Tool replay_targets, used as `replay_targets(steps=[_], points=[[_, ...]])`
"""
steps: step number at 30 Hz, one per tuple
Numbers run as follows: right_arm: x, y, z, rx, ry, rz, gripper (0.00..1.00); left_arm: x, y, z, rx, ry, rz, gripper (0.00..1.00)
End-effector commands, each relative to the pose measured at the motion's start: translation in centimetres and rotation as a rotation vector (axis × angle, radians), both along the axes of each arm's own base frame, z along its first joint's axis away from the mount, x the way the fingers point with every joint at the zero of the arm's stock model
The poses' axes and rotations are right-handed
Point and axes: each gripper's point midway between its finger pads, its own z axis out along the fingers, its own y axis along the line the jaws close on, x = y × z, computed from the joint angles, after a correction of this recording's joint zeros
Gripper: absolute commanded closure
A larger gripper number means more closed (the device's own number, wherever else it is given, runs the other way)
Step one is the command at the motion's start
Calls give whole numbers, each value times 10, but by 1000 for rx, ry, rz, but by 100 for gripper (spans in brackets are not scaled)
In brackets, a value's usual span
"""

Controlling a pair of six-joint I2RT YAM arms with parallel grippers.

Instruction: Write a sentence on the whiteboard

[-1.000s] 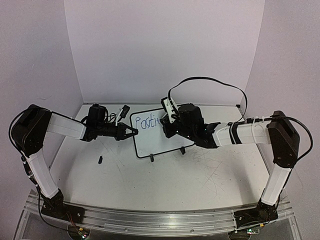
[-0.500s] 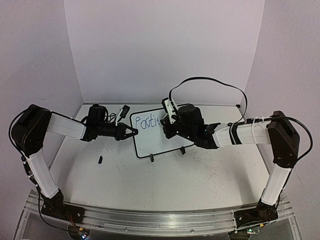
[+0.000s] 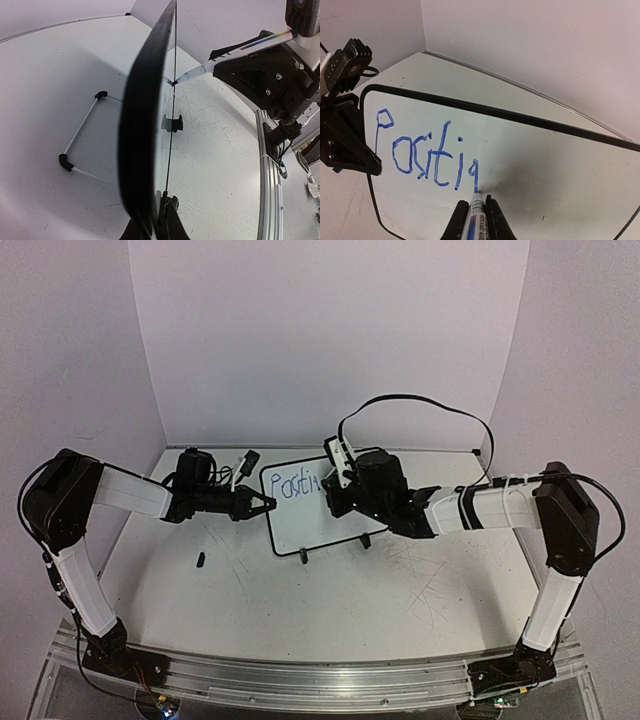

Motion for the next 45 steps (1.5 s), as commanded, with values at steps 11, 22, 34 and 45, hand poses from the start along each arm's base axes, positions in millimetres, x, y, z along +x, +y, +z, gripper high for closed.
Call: replay_targets(steps=[11, 22, 34, 45], points=[[29, -5, 44, 12, -122, -89, 100, 34, 17, 3, 89, -107, 149, 100], [-1, -13, 72, 104, -117, 9, 100, 34, 18, 1, 94, -105, 152, 100], [18, -10, 59, 89, -104, -4, 100, 35, 18, -1, 99, -101, 153, 100], [22, -1, 58, 96, -102, 9, 100, 35, 18, -1, 100, -101, 153, 100]])
